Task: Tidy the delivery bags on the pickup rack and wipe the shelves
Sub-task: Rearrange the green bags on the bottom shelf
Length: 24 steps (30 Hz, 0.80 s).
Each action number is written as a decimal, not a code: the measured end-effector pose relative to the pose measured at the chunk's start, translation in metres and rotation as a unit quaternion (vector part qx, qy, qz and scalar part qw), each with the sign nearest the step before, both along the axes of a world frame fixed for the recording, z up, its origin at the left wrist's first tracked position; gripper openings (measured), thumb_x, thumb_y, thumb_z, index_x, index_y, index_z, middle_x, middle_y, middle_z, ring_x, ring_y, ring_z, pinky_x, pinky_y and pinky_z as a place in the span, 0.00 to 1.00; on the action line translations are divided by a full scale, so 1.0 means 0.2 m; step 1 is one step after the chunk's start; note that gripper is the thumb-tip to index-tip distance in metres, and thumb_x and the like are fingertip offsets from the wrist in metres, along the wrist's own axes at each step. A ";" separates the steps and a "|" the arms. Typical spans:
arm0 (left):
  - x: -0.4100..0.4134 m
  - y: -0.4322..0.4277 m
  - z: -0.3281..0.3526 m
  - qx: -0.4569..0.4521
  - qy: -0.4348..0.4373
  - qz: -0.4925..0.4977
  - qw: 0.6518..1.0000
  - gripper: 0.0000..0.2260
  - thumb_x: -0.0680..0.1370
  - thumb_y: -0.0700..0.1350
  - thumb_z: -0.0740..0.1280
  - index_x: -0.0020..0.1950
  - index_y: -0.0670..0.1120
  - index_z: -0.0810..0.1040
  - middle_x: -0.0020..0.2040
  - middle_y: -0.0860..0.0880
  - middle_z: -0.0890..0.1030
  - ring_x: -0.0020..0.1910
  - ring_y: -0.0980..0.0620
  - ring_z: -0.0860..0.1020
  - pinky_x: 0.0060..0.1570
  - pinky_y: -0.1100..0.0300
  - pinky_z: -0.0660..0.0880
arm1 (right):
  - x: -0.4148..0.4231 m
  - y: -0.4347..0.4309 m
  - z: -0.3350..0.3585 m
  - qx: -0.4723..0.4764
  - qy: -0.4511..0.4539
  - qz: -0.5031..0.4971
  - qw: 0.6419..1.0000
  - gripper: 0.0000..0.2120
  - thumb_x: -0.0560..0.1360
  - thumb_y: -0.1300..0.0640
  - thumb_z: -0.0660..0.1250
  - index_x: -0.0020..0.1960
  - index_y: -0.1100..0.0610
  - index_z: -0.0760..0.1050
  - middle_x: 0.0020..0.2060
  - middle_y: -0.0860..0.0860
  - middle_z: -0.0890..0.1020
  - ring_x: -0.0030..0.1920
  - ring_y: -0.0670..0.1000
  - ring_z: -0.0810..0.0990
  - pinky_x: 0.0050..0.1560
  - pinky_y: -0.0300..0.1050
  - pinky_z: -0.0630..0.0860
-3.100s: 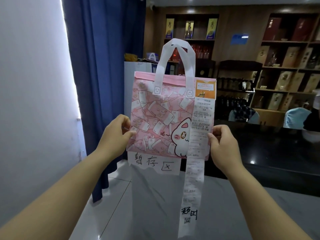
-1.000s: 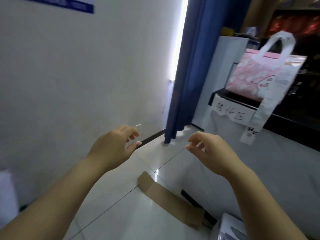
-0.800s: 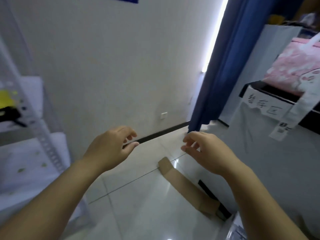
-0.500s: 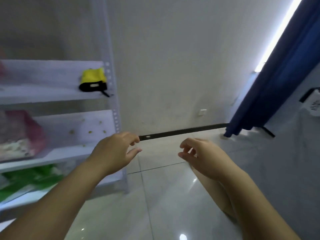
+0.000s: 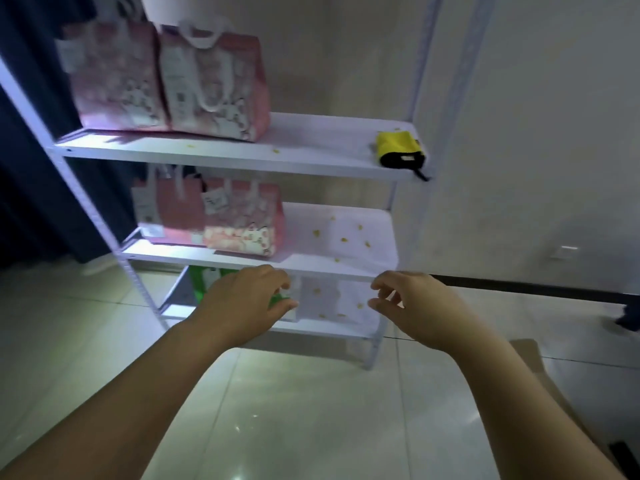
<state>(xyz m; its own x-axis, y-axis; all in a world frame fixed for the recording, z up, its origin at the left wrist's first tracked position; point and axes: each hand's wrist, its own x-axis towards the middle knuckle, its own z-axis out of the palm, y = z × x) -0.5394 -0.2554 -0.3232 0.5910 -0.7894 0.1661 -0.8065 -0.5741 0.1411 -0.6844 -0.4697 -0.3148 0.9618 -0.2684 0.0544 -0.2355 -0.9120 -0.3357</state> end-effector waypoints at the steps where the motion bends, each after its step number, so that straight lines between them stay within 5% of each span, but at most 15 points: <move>1: 0.04 0.12 0.01 0.004 0.001 0.009 1.000 0.15 0.77 0.60 0.59 0.57 0.53 0.74 0.54 0.56 0.76 0.53 0.53 0.75 0.43 0.58 0.70 | 0.05 0.10 -0.01 0.003 0.001 0.004 1.000 0.13 0.76 0.43 0.62 0.58 0.48 0.73 0.51 0.42 0.78 0.48 0.46 0.77 0.50 0.46 0.76; 6: 0.20 0.68 -0.01 0.022 -0.009 0.054 0.998 0.16 0.77 0.60 0.58 0.59 0.54 0.73 0.56 0.57 0.76 0.54 0.55 0.74 0.41 0.62 0.65 | 0.32 0.57 -0.06 -0.003 0.004 0.025 1.000 0.14 0.77 0.44 0.61 0.58 0.49 0.73 0.52 0.44 0.79 0.50 0.48 0.77 0.49 0.45 0.75; 11: 0.37 1.05 -0.07 0.023 0.012 0.108 0.994 0.15 0.77 0.60 0.59 0.58 0.54 0.73 0.55 0.57 0.76 0.52 0.54 0.75 0.46 0.58 0.72 | 0.55 0.92 -0.10 -0.017 0.020 0.058 0.998 0.14 0.77 0.45 0.61 0.57 0.51 0.73 0.53 0.48 0.79 0.51 0.50 0.76 0.48 0.46 0.74; 24: 0.98 1.27 -0.26 0.023 0.050 0.184 0.981 0.14 0.77 0.60 0.59 0.56 0.54 0.73 0.52 0.56 0.77 0.49 0.54 0.76 0.44 0.60 0.74 | 1.28 1.14 -0.29 -0.005 0.044 0.085 0.995 0.16 0.77 0.45 0.61 0.61 0.50 0.71 0.58 0.48 0.78 0.53 0.51 0.76 0.49 0.45 0.74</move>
